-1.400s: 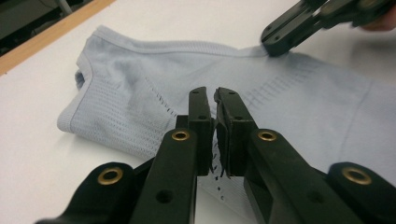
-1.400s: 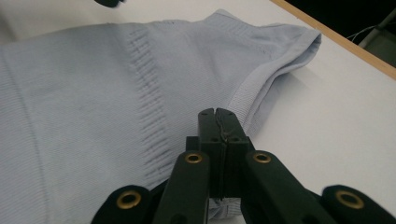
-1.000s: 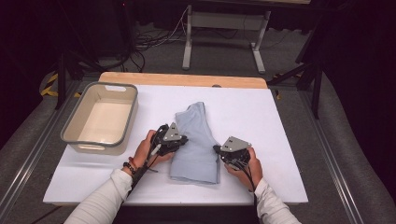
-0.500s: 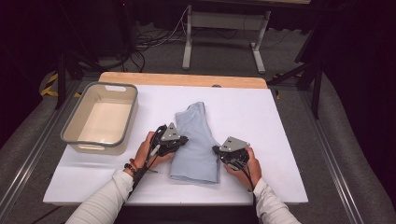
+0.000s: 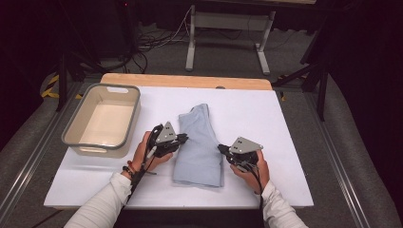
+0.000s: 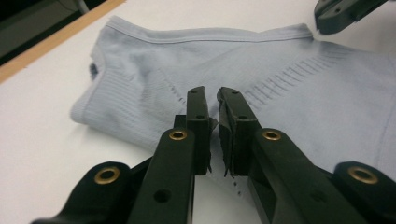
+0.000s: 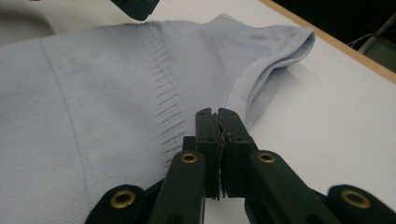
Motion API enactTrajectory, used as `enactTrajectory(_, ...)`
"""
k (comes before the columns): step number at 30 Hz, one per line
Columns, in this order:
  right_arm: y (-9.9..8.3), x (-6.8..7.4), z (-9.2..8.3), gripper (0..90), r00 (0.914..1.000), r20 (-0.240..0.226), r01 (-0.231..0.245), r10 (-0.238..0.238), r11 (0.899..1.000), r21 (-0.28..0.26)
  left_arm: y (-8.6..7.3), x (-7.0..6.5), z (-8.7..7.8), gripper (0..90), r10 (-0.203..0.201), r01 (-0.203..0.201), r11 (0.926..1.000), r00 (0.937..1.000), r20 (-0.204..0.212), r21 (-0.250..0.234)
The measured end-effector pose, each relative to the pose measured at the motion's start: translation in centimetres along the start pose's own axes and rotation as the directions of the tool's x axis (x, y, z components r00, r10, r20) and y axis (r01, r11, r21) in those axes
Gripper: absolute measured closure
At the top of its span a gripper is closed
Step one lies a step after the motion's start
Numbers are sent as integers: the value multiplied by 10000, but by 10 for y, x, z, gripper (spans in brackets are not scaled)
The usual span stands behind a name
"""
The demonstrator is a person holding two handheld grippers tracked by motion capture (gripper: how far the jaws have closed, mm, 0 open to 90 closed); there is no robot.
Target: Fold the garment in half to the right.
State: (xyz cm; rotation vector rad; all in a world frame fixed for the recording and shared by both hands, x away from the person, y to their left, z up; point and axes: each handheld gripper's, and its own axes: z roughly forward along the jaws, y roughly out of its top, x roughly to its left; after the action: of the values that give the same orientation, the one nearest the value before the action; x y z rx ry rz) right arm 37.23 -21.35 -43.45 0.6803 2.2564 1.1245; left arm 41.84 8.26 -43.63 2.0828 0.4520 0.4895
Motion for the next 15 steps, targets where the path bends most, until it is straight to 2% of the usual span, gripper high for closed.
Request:
enactTrajectory(1, 1, 0, -2, 857, 10000, -47, -47, 46, 9999, -157, 0, 0, -2, 812, -32, 32, 10000, 10000, -30, -64)
enactTrajectory(8, 6, 1, -11, 774, 10000, -11, 68, -69, 9980, -633, 2, -1, -20, 752, 408, -413, 9988, 9990, -192, -263)
enactTrajectory(11, 8, 3, -13, 727, 9999, 48, 160, -157, 9975, -692, 1, -3, -27, 725, 654, -659, 9971, 9977, -149, -382)
enactTrajectory(15, 10, 5, -16, 665, 9995, 97, 291, -285, 9968, -749, 1, -4, -33, 673, 770, -779, 9959, 9968, -213, -469)
